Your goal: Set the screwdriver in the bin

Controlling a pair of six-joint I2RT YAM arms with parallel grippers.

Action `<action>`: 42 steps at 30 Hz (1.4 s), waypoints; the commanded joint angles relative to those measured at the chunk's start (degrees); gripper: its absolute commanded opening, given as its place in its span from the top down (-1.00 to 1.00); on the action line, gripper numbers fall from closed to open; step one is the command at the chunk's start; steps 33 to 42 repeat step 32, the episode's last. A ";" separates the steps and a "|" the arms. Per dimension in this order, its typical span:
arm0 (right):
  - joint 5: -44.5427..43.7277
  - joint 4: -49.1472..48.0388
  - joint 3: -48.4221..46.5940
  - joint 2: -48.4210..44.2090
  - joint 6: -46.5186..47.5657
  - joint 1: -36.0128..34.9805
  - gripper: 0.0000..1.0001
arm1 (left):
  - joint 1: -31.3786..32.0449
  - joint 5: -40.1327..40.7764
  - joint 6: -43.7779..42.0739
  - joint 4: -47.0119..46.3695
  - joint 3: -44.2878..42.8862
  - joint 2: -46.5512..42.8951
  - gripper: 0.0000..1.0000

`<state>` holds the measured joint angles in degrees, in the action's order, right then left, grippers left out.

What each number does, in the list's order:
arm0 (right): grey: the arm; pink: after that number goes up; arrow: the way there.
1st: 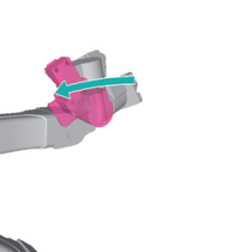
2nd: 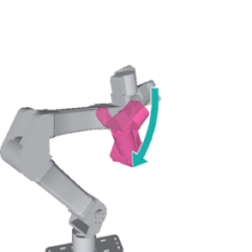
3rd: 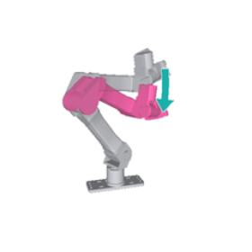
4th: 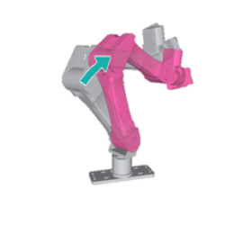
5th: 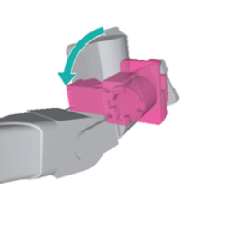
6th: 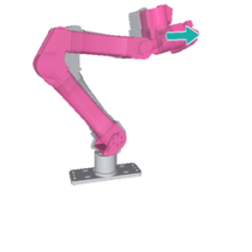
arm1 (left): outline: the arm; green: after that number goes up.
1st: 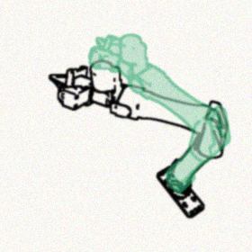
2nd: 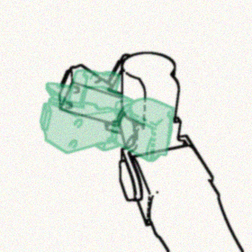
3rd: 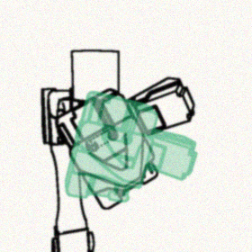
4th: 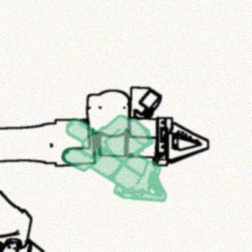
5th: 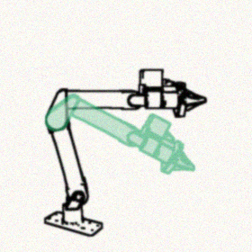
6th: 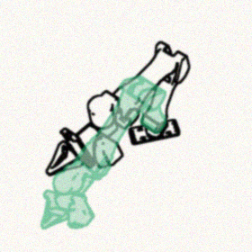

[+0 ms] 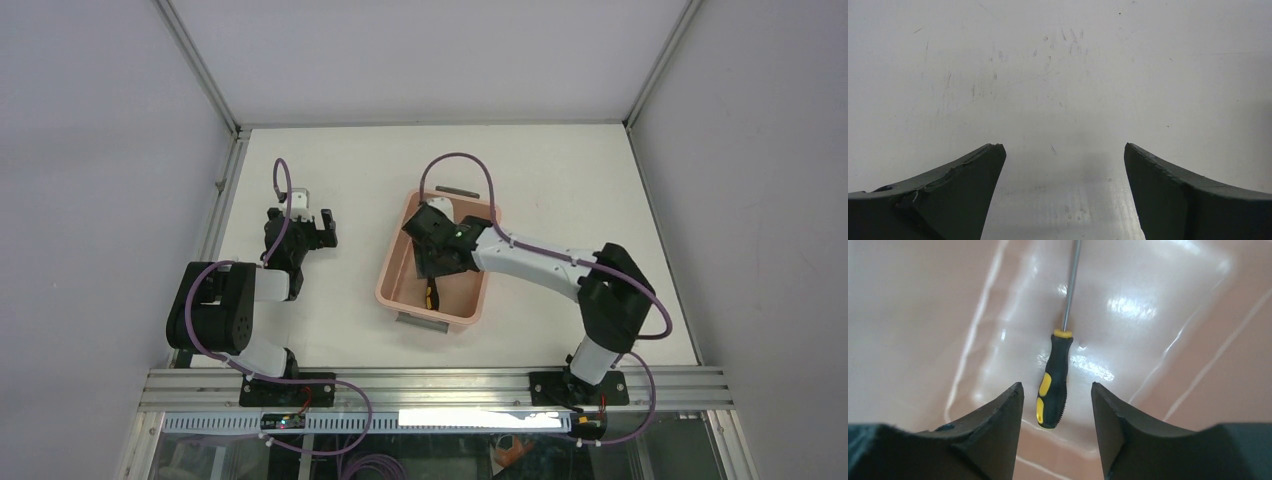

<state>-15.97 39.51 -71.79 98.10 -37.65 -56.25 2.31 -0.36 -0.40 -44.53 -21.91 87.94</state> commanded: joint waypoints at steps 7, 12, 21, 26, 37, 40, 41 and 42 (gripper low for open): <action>-13.11 7.77 -14.63 -17.15 15.12 5.61 -0.94 | 0.43 -0.37 0.93 -1.57 -0.06 -1.60 -0.98; -14.08 13.73 -16.24 -20.98 17.87 17.68 -0.99 | 0.49 -0.43 0.93 -1.52 -0.06 -1.58 -0.98; -13.64 18.23 -12.76 -25.76 18.79 42.55 -0.99 | 0.47 -0.39 0.93 -1.57 -0.06 -1.55 -0.98; -13.44 16.33 -11.75 -27.28 20.33 45.67 -0.99 | 0.42 -0.43 0.93 -1.52 -0.06 -1.54 -0.98; -9.86 15.58 -12.00 -27.65 20.64 46.04 -0.99 | 0.49 -0.39 0.93 -1.52 -0.06 -1.55 -0.98; -9.86 15.58 -12.00 -27.65 20.64 46.04 -0.99 | 0.49 -0.39 0.93 -1.52 -0.06 -1.55 -0.98; -9.86 15.58 -12.00 -27.65 20.64 46.04 -0.99 | 0.49 -0.39 0.93 -1.52 -0.06 -1.55 -0.98; -9.86 15.58 -12.00 -27.65 20.64 46.04 -0.99 | 0.49 -0.39 0.93 -1.52 -0.06 -1.55 -0.98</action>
